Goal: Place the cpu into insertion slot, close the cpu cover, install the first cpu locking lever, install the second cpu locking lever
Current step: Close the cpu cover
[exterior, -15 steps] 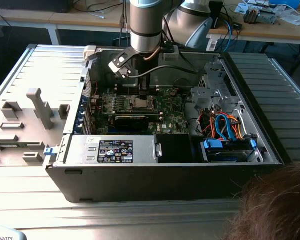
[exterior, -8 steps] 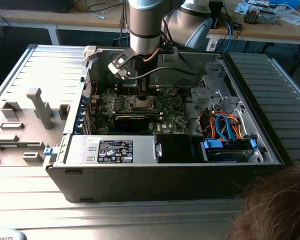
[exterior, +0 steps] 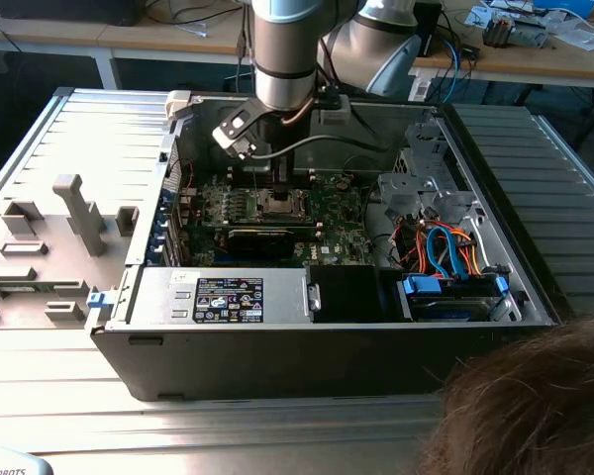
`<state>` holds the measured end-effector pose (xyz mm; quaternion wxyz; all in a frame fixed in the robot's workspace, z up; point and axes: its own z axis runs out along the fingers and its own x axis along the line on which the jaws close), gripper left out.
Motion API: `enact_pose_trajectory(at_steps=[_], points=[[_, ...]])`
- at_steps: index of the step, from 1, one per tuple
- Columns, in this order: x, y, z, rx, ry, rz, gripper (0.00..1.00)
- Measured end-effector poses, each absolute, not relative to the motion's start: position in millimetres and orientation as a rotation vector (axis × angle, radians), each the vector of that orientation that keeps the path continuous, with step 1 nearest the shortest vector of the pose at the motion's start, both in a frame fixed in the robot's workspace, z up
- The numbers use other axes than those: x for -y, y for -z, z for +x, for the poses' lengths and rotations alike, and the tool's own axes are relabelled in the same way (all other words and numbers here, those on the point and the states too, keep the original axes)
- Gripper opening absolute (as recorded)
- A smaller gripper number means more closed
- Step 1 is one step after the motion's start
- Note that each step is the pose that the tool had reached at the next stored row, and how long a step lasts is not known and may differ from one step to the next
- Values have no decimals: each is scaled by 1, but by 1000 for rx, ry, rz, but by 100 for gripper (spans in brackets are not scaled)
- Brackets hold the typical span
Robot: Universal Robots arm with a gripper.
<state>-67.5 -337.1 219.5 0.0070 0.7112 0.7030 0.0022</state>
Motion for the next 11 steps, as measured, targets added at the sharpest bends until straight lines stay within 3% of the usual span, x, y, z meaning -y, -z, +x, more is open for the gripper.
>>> enact_pose_trajectory(at_steps=[11], points=[[337,-214,-73,-2199,-7,2224,11]])
